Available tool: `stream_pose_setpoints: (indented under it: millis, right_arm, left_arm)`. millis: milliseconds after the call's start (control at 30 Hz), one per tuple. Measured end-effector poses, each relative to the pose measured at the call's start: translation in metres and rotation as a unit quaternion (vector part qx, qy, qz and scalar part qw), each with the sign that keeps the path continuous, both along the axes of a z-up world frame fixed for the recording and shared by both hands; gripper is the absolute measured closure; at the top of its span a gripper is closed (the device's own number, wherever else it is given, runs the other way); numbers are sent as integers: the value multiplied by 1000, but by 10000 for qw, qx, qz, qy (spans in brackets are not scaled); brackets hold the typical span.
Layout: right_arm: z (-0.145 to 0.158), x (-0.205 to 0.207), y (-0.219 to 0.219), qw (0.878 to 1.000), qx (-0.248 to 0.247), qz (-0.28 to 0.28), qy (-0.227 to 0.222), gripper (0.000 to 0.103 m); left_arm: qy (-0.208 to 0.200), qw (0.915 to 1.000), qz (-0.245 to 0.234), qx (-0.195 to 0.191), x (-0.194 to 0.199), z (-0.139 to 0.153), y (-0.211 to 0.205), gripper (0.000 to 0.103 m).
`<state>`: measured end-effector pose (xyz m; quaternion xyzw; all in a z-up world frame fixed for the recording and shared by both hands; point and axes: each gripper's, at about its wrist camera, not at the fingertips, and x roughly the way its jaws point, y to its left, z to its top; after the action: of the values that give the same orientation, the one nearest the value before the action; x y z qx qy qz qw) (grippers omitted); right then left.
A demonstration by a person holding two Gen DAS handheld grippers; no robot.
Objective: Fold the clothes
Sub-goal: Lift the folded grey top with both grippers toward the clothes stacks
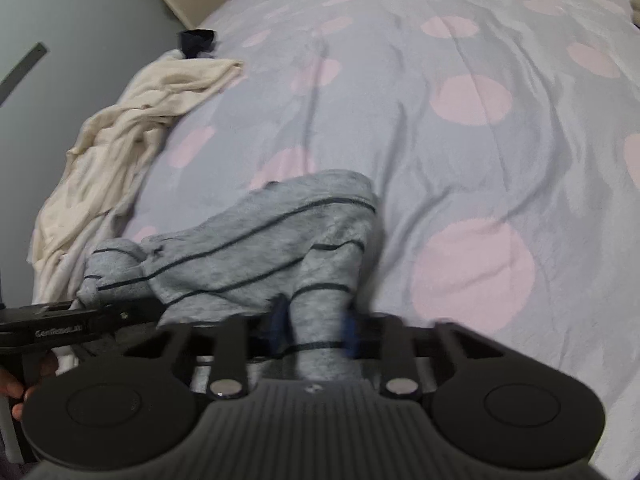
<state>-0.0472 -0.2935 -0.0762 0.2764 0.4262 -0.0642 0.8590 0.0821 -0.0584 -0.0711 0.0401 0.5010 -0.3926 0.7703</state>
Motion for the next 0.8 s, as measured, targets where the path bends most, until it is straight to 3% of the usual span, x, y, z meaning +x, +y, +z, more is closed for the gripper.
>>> stream_pose_setpoints:
  millis: [433,633,800]
  right_arm:
    - [56,-49,12,9941,-516,-314,-905,84]
    - [91,-88,5,9845,-725,-537,-1505,84]
    - [127,-120,-8,9711,-1022,-781,-2009,84]
  left_arm:
    - [-1093,9921,-182,-584,-47,71,-4,83]
    - [-1671,9798,-428,-1012,-75,117,-15,83]
    - [-2216,9626,-796,-1337,-101,156,-39,83]
